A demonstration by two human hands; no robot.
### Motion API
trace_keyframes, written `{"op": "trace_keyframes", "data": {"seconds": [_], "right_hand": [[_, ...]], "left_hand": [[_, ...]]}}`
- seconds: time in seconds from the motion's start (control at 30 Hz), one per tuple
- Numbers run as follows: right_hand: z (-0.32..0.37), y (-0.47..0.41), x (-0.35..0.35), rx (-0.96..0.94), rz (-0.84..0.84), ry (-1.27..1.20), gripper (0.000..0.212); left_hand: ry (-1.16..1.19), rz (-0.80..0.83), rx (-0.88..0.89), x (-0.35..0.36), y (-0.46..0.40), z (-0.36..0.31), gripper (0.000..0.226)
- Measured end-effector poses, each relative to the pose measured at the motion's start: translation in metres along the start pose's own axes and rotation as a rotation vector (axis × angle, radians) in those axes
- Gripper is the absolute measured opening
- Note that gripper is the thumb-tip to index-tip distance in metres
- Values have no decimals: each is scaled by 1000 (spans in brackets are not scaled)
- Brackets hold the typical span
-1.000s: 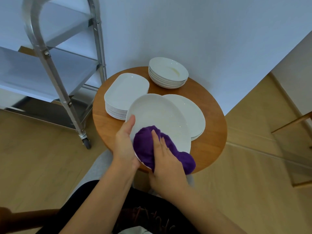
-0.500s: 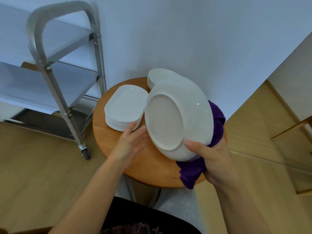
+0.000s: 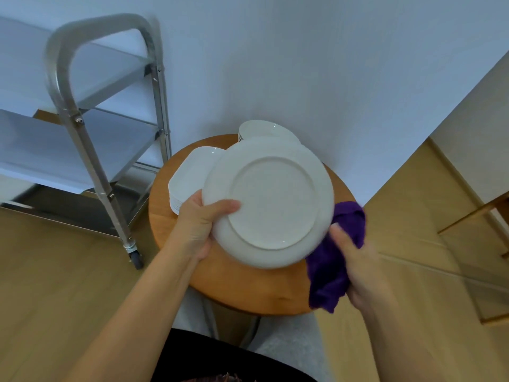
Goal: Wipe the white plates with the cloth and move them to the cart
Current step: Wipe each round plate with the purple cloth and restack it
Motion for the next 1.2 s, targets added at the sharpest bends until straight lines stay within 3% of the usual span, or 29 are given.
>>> {"op": "trace_keyframes", "data": {"seconds": [0.07, 0.13, 0.23, 0.37, 0.47, 0.57, 0.7, 0.8, 0.97, 1.2], "right_hand": [[19, -7, -11, -44, -75, -75, 51], [45, -11, 3, -111, 27, -126, 40], [78, -5, 51, -217, 352, -11, 64], [84, 5, 87, -282, 566, 634, 115], [94, 9, 96, -557, 545, 1289, 105], [92, 4, 102, -552, 611, 1522, 96], [84, 4, 107, -338, 822, 1279, 74], [91, 1, 105, -325, 849, 1189, 69], [102, 3, 98, -296, 893, 1011, 61], [113, 2, 74, -380, 764, 626, 54]], "left_hand": [[-128, -60, 21, -1, 2, -14, 56], [-250, -75, 14, 4, 2, -21, 46], [-465, -32, 2, 26, 3, -26, 38], [-795, 115, 41, 60, 5, -33, 36], [-908, 253, 34, 76, 11, -35, 44], [-1062, 428, 21, 89, 20, -31, 61], [-1111, 526, 45, 94, 25, -32, 48], [-1106, 501, 132, 97, 25, -40, 47], [-1070, 504, 120, 91, 28, -53, 47], [-593, 318, 71, 59, 23, -72, 68]]}}
Point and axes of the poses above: each hand's wrist, its own y-axis away from the middle knuckle, its own x-axis out of the palm, z = x × y, the point moved 8 cm from there along -y, towards the middle knuckle, and after that the axes turned 3 degrees about z, right-handed, at the moved point
